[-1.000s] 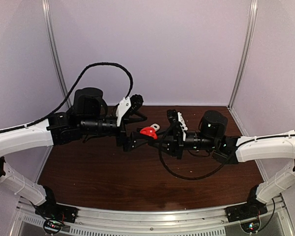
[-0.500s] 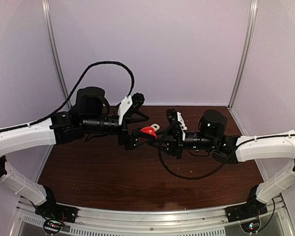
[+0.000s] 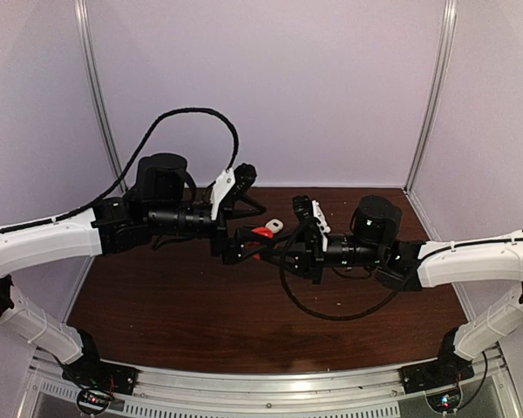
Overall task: Insert the wireless bluetooth earbuds into the charging case
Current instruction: Adjust the right earbud in the right side groove of the charging case.
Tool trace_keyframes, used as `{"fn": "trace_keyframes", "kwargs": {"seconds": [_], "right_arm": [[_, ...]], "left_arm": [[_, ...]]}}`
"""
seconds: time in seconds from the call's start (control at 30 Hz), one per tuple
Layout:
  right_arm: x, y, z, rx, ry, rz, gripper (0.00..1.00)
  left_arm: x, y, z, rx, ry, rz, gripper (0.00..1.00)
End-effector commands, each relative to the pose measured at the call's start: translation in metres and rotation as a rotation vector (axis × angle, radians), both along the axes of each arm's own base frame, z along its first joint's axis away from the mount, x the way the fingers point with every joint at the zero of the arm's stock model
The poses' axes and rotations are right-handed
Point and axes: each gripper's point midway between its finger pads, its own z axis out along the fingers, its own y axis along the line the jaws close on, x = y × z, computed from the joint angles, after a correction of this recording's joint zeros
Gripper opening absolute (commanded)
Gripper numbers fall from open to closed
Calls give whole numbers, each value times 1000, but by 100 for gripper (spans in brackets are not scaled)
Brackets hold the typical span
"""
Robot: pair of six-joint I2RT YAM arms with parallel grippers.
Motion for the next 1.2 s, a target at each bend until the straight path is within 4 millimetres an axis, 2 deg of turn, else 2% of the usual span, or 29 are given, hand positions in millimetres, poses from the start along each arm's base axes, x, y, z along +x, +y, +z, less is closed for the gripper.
{"fn": "trace_keyframes", "kwargs": {"seconds": [0.0,0.17,0.27,0.5,0.73,1.0,1.17], "right_arm": [[-26,0,39,97,-85,105,0],[-24,-1,41,106,-91,90,0],[-22,-2,41,110,-91,81,0],[-18,-3,43,123,-81,70,0],[-15,-3,42,122,-68,70,0],[-11,-6,33,108,-40,65,0],[-7,-10,33,106,-32,51,0]], "left_arm": [[33,10,2,-6,-26,110,89],[16,9,0,-17,-19,25,91],[5,8,5,-49,-60,-39,91],[-8,7,-5,-34,-59,-121,94],[-15,11,-7,-37,-71,-144,97],[-12,31,17,-110,-158,-40,98],[-18,27,7,-88,-123,-85,98]]}}
